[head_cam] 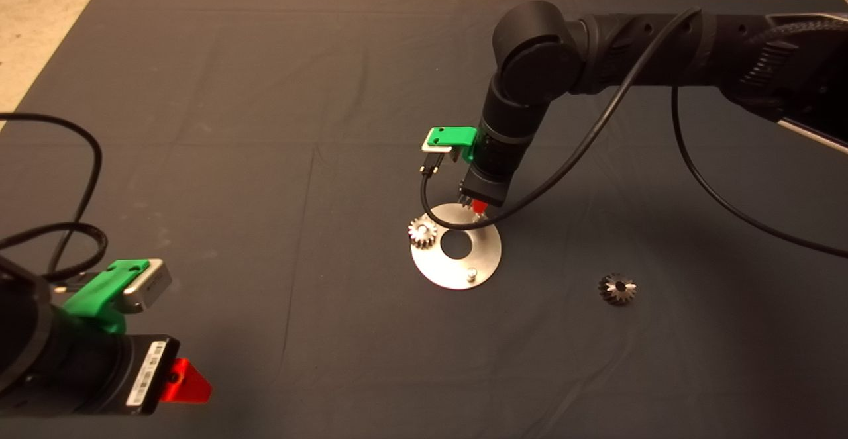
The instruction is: Install three planetary gears onto the carrier pins
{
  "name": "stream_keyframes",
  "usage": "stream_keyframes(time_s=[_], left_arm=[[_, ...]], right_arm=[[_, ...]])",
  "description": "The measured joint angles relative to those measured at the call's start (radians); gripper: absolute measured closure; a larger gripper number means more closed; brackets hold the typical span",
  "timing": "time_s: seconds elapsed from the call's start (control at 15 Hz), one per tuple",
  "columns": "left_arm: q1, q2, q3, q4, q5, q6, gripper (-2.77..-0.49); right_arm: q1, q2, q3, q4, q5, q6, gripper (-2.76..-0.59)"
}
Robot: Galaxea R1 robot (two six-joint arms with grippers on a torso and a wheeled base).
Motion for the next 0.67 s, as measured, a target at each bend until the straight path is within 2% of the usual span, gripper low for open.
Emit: stream_keyframes(time_s=[0.67], left_arm=[[0.000,0.000,0.000,0.000,0.000,0.000,-2.33]], right_arm=[[-0.007,-0.020,0.017,0.001,0.000,-0.001,-0.92]])
